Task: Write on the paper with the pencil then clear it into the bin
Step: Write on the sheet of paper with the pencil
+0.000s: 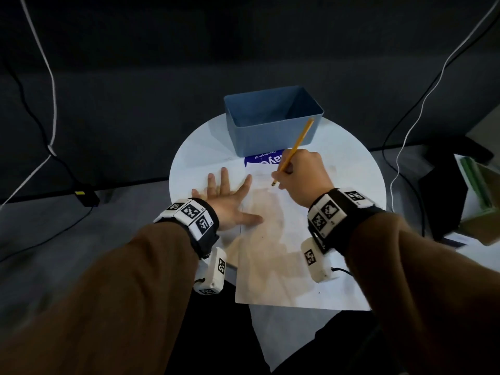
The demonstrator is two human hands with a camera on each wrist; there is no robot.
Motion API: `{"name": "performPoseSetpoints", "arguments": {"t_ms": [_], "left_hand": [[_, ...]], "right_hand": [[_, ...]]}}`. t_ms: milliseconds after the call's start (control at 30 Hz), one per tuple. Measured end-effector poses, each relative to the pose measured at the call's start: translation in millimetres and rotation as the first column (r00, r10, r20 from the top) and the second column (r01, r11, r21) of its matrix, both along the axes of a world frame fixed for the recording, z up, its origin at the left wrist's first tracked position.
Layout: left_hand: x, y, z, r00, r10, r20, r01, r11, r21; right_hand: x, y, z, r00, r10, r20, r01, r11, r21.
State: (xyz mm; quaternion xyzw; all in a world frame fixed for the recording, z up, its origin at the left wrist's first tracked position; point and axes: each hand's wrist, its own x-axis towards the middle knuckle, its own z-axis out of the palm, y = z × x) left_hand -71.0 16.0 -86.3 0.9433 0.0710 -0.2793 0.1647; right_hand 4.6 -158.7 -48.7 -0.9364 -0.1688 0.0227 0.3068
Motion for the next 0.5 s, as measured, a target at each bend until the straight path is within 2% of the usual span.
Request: {"name": "performPoseSetpoints", "arguments": {"t_ms": [100,300,400,500], "left_hand": [[0,0,1,1.000,0.003,0.009,-0.003,1.000,0.009],[-1,0,-1,1.000,0.014,0.007,-0.014,1.000,-0.010],[0,-1,0,1.000,-0.002,0.009,0.002,1.000,0.006],[0,-2,2,1.000,-0.002,-0.002,0.002,1.000,0.023]], "right_hand": [[-4,8,-8,1.000,-0.002,-0.007,0.002,1.000,0.010],[3,-5,-7,0.996,-0.089,0.028,0.090,0.994,-0.066],[0,6,-7,1.000,-0.026,-0.003,0.026,0.999,-0.027],[-2,17,-11,1.000,-0.010,-0.017,0.009,0.998,-0.061]]}}
